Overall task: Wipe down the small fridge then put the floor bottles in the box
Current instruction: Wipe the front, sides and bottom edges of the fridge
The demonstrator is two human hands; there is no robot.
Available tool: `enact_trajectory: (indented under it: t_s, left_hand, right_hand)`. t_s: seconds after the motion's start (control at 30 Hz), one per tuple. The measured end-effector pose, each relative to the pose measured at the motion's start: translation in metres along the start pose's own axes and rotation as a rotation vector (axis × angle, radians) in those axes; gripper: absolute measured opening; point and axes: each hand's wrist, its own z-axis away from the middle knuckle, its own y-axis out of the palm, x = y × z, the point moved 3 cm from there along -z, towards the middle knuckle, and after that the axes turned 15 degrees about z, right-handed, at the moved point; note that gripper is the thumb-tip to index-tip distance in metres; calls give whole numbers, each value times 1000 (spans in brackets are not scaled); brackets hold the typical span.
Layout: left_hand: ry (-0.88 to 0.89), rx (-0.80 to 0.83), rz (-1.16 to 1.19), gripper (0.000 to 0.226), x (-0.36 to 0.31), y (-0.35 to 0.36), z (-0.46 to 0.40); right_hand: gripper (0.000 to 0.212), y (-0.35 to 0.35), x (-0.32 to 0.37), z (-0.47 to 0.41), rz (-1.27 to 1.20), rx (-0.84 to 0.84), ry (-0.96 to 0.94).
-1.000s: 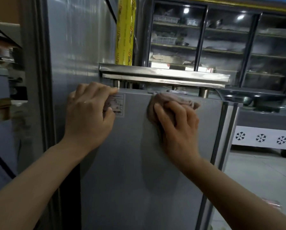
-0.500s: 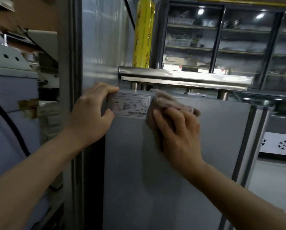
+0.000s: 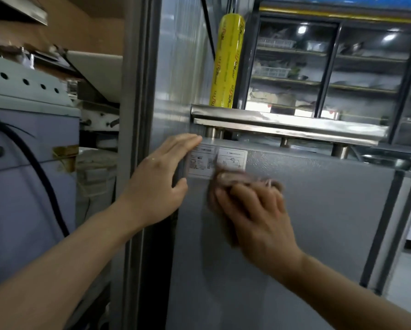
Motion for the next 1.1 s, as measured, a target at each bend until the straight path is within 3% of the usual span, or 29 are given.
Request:
enact_trajectory:
  t_s: [0.07,0.13,0.33,0.53,0.7,0.83,1.1]
  left_hand:
    - [-12,19,8,76,2,-4,6]
    - [-45,10,46,77,5,-10,12]
    - [-139,67,160,81,17,-10,31]
    - [-156,33,113,81,23,-10,47]
    - [-190,-32,101,79,30,-19,60]
    - [-208,-86,93,75,32,-23,68]
    - [-244,-41,83,72,24,-21,98]
  right_hand:
    - [50,-4,12,17,-2,56,-188]
    - [48,-5,9,8,-11,44,-210]
    - [45,8,5,-48,26,-92,162]
    - [51,5,48,9,-11,50,-231]
    - [42,1,19,-65,14,-39,49]
    - [36,7,23,-87,53,-48,106]
    - [35,15,97,25,-54,75,-245]
